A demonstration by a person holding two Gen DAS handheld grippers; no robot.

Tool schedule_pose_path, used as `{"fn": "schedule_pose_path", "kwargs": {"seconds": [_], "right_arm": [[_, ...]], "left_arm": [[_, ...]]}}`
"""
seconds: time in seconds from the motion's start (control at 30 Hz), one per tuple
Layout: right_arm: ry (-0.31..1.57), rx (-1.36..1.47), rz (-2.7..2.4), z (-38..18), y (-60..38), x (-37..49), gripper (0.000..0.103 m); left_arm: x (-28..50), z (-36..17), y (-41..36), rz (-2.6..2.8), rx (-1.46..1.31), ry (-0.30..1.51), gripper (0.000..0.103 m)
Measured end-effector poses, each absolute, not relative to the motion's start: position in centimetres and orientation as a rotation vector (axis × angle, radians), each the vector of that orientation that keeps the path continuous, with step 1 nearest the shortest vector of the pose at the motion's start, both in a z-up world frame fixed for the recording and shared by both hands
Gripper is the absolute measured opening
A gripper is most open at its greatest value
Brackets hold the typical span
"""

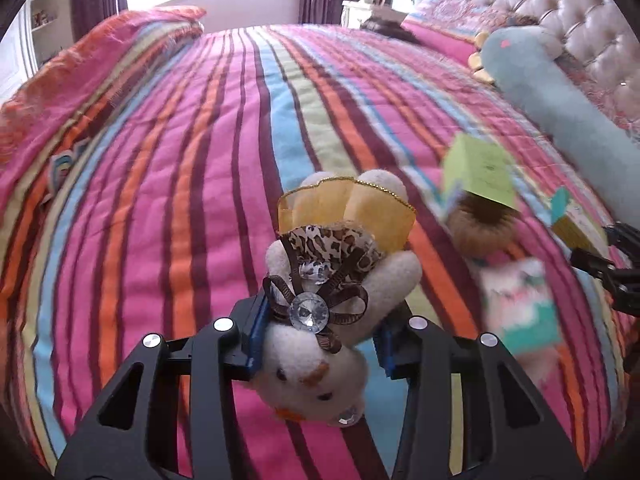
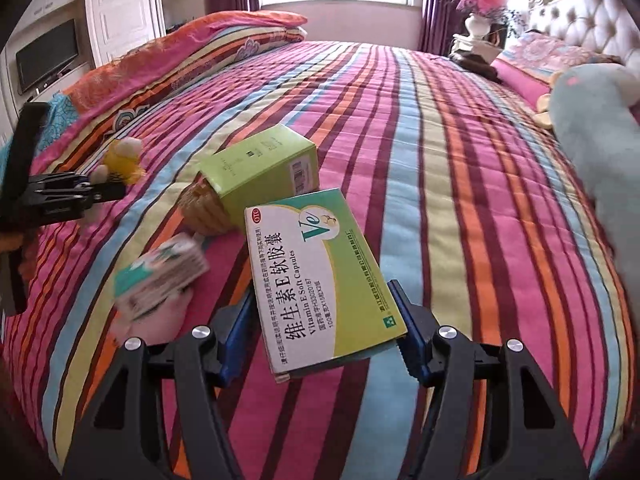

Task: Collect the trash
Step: 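Carry vitamin E box and teddy bear over the wastebasket and open both tools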

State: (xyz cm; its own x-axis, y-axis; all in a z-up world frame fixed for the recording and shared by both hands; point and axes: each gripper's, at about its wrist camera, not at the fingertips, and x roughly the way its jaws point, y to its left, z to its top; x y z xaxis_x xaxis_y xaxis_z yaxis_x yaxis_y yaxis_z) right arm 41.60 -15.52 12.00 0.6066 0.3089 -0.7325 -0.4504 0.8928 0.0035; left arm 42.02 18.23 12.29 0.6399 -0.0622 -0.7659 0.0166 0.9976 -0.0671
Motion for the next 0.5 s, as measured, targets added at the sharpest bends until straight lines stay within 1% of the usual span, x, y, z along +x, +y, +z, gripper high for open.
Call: {"fn": "schedule_pose_path", "kwargs": {"seconds": [0.1,0.2,0.33,0.43,0.5], "right_arm": [[0.79,-0.174,0.432,12.3,-16.5,38.4,0.06],[0.766,-0.176,0.448,12.5,-17.3,33.2,0.06],[0.727,-0.162,0.506,12.9,-18.2,24.8,0.06],[0.694,-0.149,0.556,13.2,-19.1,17.3,0.06],[0.703,-0.136,0.585,12.6,-19.4,12.5,0.06]], "left_arm": [[37.0,13.8,17.7,-0.022,-0.065,0.838,0.043],[31.6,14.7,16.7,-0.039,-0.09,0.814,0.043],[21.2,15.8,13.9,-0.09,-0.113,0.767,0.043],[14.2,15.4,11.3,-0.127,-0.122,0.763,0.043],[8.6,13.9,8.8,-0.162,-0.101,0.787,0.043]]}}
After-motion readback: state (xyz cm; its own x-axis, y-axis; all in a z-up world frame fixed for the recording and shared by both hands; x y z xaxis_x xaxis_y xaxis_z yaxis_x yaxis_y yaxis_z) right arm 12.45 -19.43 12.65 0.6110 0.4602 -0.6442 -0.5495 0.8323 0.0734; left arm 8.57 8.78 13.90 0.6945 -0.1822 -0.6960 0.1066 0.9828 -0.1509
